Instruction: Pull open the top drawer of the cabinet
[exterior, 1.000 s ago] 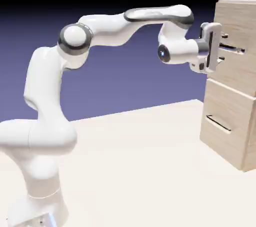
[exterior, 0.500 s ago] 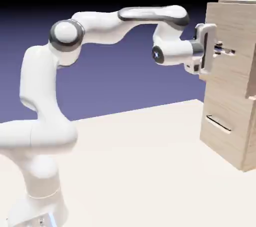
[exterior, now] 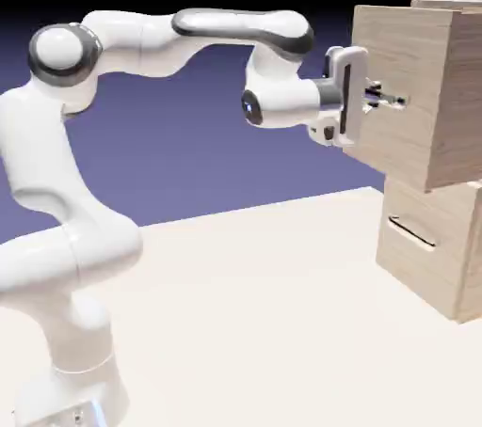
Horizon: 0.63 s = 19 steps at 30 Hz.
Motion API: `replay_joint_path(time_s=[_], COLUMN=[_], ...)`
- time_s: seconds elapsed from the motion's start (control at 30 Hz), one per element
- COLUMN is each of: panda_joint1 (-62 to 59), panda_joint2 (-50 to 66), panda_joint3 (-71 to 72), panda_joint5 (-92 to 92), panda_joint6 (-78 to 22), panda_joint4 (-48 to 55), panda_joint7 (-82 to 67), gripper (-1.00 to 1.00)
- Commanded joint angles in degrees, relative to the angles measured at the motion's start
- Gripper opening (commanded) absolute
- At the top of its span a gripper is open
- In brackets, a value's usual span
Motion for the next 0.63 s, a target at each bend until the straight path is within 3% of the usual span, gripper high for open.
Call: replay_joint_path(time_s=[0.0,0.27,0.43,0.6], panda_joint1=[2.08,18.69,27.78,24.23], panda_joint2=[-0.64,-7.83,-6.46,-12.5], panda_joint3=[-1.75,-14.97,-22.24,-19.01], panda_joint5=[-0.25,-3.46,0.87,-6.0], panda_joint6=[-0.08,0.07,2.06,0.25], panda_joint4=[-1.47,-13.79,-16.56,-18.84], panda_joint7=[0.39,4.55,-4.2,8.23], gripper=[-1.0,-1.0,-1.0,-1.0])
